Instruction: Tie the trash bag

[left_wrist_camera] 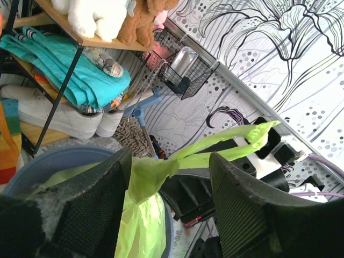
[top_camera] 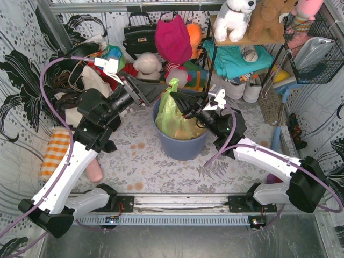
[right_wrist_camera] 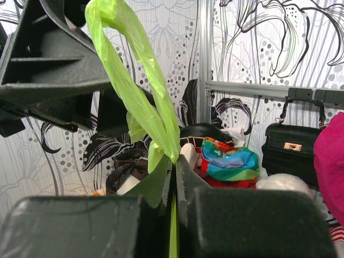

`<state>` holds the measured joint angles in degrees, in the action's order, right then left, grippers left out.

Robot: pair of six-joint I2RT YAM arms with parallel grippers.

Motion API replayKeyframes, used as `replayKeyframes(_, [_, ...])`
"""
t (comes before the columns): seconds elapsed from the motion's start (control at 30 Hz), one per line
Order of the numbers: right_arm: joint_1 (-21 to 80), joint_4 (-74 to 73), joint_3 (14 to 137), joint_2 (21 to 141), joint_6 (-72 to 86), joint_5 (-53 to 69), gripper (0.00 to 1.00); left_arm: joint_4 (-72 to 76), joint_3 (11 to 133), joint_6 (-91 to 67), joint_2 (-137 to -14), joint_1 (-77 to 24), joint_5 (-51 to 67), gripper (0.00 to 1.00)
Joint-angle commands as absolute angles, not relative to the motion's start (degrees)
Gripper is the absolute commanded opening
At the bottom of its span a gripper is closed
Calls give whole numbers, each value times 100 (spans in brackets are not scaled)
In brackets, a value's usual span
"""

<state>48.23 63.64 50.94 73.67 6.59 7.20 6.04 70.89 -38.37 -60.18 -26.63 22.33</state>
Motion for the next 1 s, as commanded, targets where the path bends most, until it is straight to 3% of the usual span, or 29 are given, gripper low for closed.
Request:
replayKeyframes(0.0, [4816, 6772, 5282, 7362, 764, 694, 0, 815, 6827, -4079, -5835, -2684, 1978, 69])
replayKeyframes(0.3, [4817, 6792, 5287, 7358, 814, 719, 0, 562, 6636, -4210, -5581, -2688, 1636, 73])
replayKeyframes(0.53, [4815, 6803, 5282, 7356, 826, 754, 0, -718, 6865, -4218, -5325, -2686, 203, 73])
replayKeyframes(0.73, [4816, 6798, 5275, 7379, 809, 731, 0, -299, 6826, -4882, -5202, -2689, 549, 69])
replayKeyframes(0.97, [4821, 6846, 5308, 7465, 811, 760, 0, 851, 6129, -6058, -5026, -2753, 756, 88])
